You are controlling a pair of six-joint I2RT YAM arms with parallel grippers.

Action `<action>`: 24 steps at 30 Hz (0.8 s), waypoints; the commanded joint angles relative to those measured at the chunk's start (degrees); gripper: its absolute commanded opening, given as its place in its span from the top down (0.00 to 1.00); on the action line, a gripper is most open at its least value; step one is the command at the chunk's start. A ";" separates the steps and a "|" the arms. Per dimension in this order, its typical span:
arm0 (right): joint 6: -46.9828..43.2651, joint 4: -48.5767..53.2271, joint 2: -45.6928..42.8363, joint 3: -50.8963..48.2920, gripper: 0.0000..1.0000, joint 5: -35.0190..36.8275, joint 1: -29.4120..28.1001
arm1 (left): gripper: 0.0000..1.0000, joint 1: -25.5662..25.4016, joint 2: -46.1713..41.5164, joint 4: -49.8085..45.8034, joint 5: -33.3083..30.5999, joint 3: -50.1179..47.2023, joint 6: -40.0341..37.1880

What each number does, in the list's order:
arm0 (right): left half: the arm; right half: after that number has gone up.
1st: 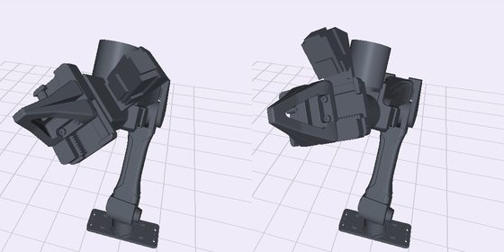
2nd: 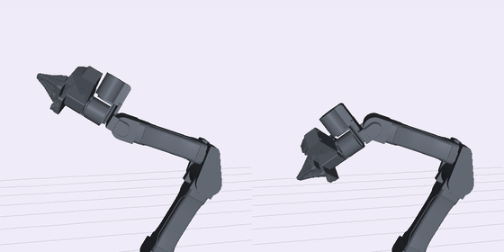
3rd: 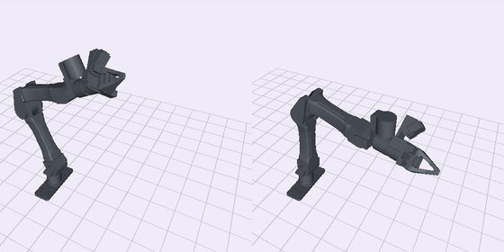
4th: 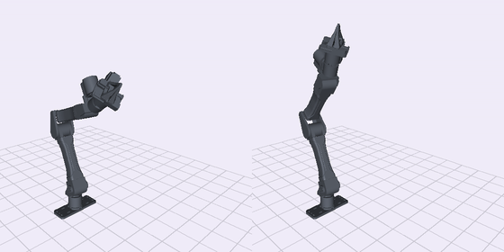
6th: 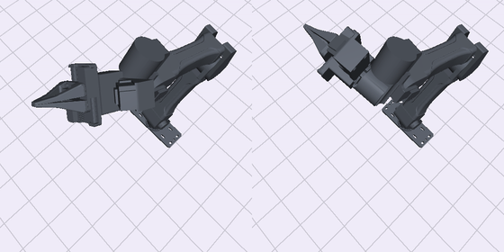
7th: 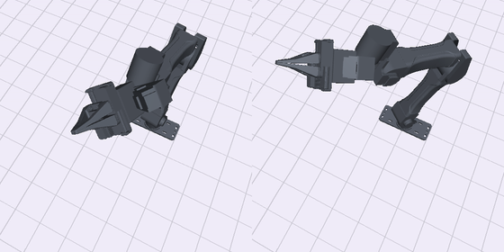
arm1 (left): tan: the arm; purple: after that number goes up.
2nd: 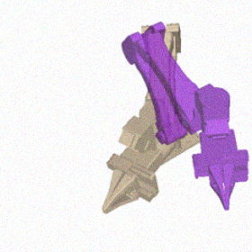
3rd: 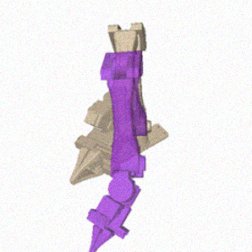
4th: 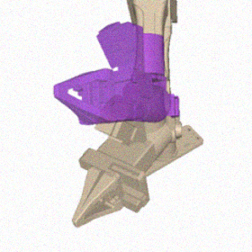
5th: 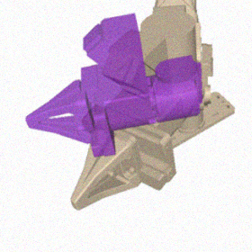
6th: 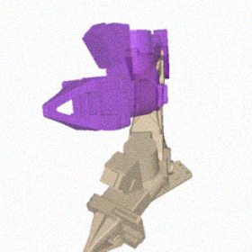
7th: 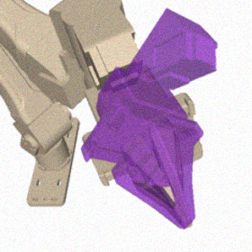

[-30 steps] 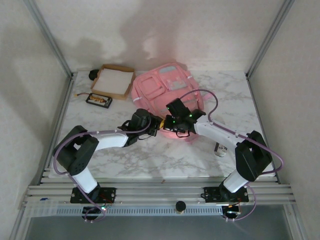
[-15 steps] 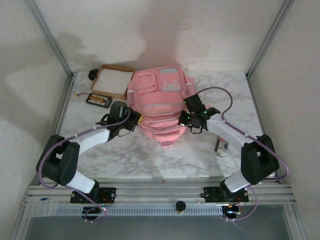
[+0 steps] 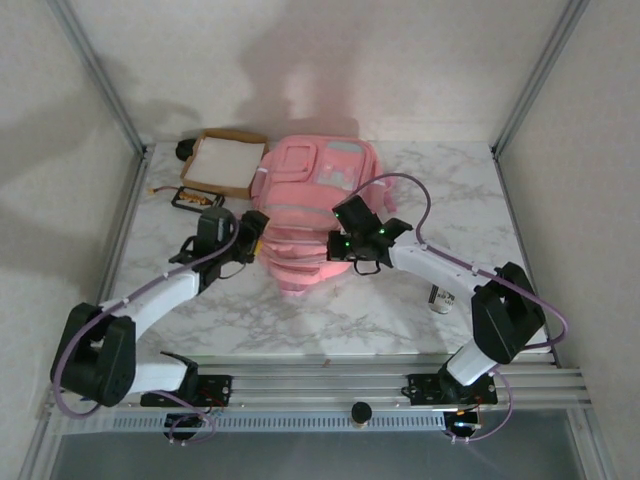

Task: Pack the student bag
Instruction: Zip the student bag at the center of the table.

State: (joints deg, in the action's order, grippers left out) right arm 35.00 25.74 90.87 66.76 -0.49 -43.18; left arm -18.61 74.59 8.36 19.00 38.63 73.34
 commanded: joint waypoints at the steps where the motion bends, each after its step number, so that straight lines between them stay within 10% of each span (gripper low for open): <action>1: 1.21 -2.09 0.17 1.19 1.00 -1.28 -1.11 | 0.33 -5.44 0.30 4.43 -3.33 -0.93 8.46; 24: 1.03 -6.32 0.05 -1.65 1.00 -2.29 -1.16 | 0.63 -17.07 13.72 13.11 -14.24 3.96 23.60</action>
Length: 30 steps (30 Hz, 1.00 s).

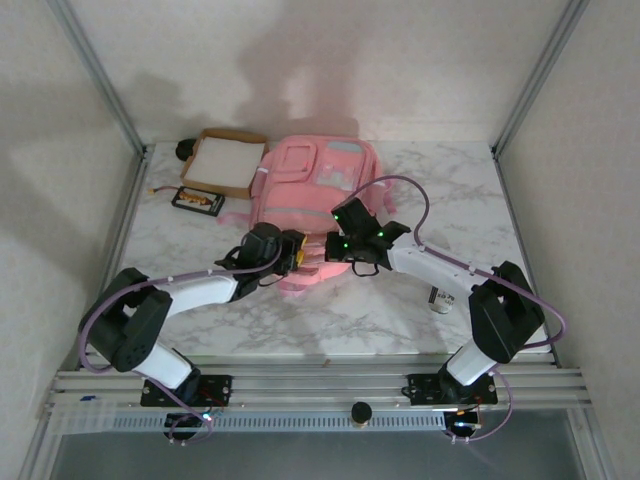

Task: Pack the student bag
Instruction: Zip the student bag at the center of the table.

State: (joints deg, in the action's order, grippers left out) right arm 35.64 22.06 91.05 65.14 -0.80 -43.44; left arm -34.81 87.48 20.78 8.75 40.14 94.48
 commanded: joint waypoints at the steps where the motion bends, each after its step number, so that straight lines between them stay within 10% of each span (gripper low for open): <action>1: 0.39 -2.65 -0.08 0.05 1.00 -1.96 -0.89 | 0.68 -1.00 1.35 2.51 -4.16 1.96 3.91; 7: 0.09 0.50 -0.08 0.85 1.00 1.35 -0.75 | 0.99 -0.76 1.62 1.88 -4.61 2.51 3.35; 30: -11.81 -3.87 6.11 6.47 1.00 11.68 20.41 | 1.00 8.24 -10.33 -15.90 1.27 -3.54 -15.02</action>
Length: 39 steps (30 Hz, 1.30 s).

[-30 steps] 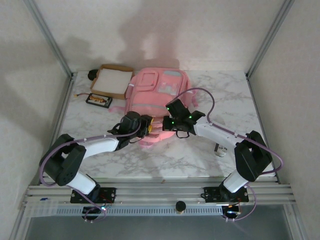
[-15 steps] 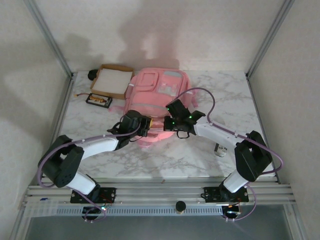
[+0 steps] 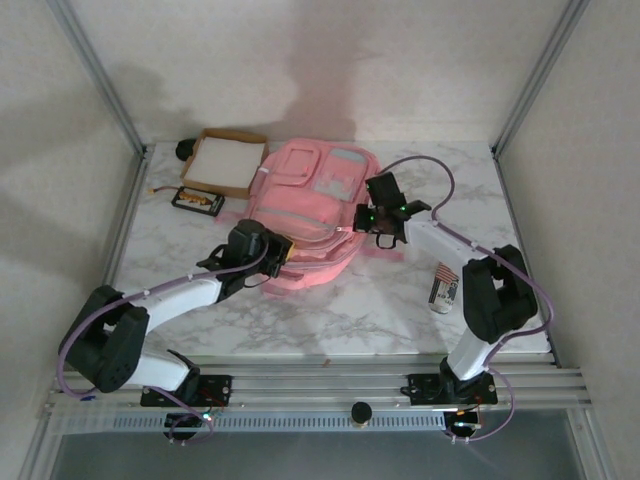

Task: Pack the student bag
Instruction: Zip the student bag at the center of the table.

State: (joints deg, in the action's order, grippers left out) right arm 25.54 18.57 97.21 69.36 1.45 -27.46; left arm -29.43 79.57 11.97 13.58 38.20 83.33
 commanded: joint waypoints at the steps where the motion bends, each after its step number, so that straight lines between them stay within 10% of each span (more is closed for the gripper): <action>1: -3.08 -1.45 -0.69 2.11 1.00 6.30 4.23 | 1.00 2.97 -2.09 -7.57 -3.22 -0.66 -4.71; 7: -7.24 -1.03 -4.96 -1.12 1.00 0.98 2.65 | 1.00 1.51 0.10 -6.90 -2.25 3.43 -6.92; 19: -7.81 -0.13 1.88 3.52 1.00 12.18 8.56 | 1.00 0.66 0.73 -9.24 -2.25 6.22 -8.98; 24: -9.98 -0.96 -1.30 3.60 0.94 3.78 6.64 | 1.00 -0.71 1.94 -6.48 -2.62 6.69 -7.69; 26: -11.74 -0.13 -3.64 2.96 0.72 -1.43 6.10 | 0.75 -0.59 2.94 -7.62 -2.21 8.17 -8.82; 29: -14.34 2.19 -6.59 1.79 0.67 -8.16 5.30 | 0.50 0.43 1.38 -7.71 -1.19 7.14 -10.64; 39: -23.02 7.33 -6.57 -0.51 0.54 -14.81 -0.35 | 0.41 10.18 -11.96 -17.67 -3.05 4.34 -25.31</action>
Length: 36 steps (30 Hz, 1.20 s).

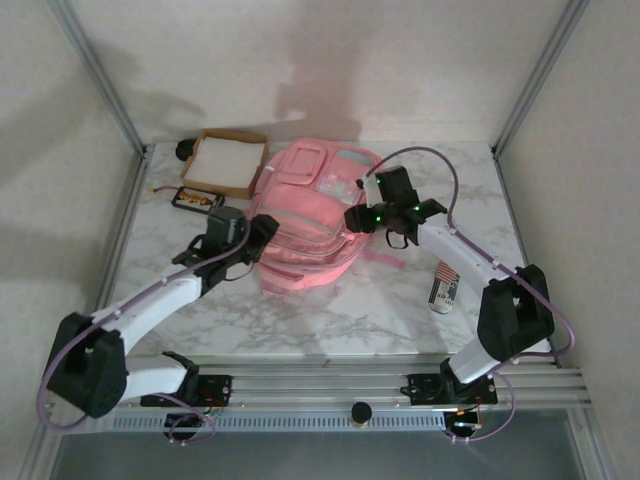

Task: Pack the student bag
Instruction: Zip the student bag at the center of the table, then unzip the student bag at the center of the table.

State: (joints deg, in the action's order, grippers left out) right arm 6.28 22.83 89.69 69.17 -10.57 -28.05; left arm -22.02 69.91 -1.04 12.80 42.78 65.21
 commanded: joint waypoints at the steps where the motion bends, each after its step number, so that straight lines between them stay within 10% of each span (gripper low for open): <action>1: -4.83 3.35 1.12 -0.16 0.55 -3.12 0.12 | 0.40 4.20 -2.26 -5.58 -2.16 0.18 -8.85; 13: -18.69 4.87 9.18 4.98 0.46 -6.78 -0.70 | 0.38 14.61 9.83 -3.49 3.15 -0.11 -15.89; 25: -24.38 7.20 15.52 7.57 0.57 -5.47 -3.15 | 0.40 15.08 15.50 0.01 4.97 -2.53 -16.13; 36: -27.11 2.86 11.20 0.60 0.76 -5.82 -5.17 | 0.62 14.73 19.62 4.38 7.57 -2.74 -14.73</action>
State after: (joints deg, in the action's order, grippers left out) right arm -19.53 25.63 103.55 71.29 -15.09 -32.53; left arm -7.40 88.05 2.98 19.22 39.72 50.81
